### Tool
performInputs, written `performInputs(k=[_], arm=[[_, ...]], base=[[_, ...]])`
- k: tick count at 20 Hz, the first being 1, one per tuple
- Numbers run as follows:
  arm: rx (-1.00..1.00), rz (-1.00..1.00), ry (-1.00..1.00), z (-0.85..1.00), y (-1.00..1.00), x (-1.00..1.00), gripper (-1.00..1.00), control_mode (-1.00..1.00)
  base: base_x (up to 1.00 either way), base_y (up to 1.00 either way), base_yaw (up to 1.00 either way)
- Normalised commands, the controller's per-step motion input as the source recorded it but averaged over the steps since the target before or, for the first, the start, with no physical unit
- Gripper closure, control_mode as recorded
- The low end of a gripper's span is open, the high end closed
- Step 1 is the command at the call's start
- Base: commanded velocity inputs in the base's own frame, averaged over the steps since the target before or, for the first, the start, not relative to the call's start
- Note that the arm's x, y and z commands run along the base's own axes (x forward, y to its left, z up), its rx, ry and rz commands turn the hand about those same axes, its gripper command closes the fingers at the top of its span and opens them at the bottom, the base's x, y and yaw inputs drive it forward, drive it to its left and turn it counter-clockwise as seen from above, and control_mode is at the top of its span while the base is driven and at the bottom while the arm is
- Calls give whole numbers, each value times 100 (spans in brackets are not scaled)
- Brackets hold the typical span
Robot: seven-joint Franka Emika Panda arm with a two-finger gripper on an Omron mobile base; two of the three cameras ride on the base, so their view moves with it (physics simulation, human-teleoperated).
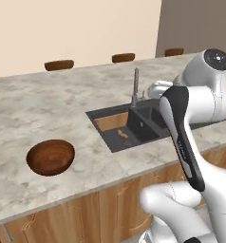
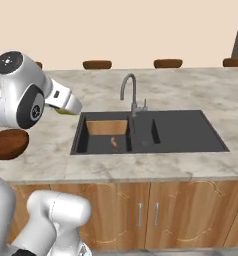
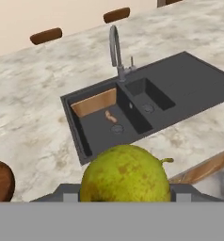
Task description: Pick the pears from the cabinet and place them in one bowl. Pick the potato from the sink and place it in the other bowl.
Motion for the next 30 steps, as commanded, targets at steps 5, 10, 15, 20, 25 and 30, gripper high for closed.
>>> performInputs(k=[5, 10, 15, 20, 25, 30], arm=[[0, 0, 0, 0, 0, 0, 100, 100], [0, 0, 0, 0, 0, 0, 100, 100], [0, 0, 0, 0, 0, 0, 100, 100], [0, 0, 0, 0, 0, 0, 100, 100], [0, 0, 0, 0, 0, 0, 100, 100], [0, 1, 0, 0, 0, 0, 100, -100]], base=[[10, 90, 18], [38, 71, 19], [51, 15, 4], [3, 1, 0], [17, 27, 1], [7, 12, 0]])
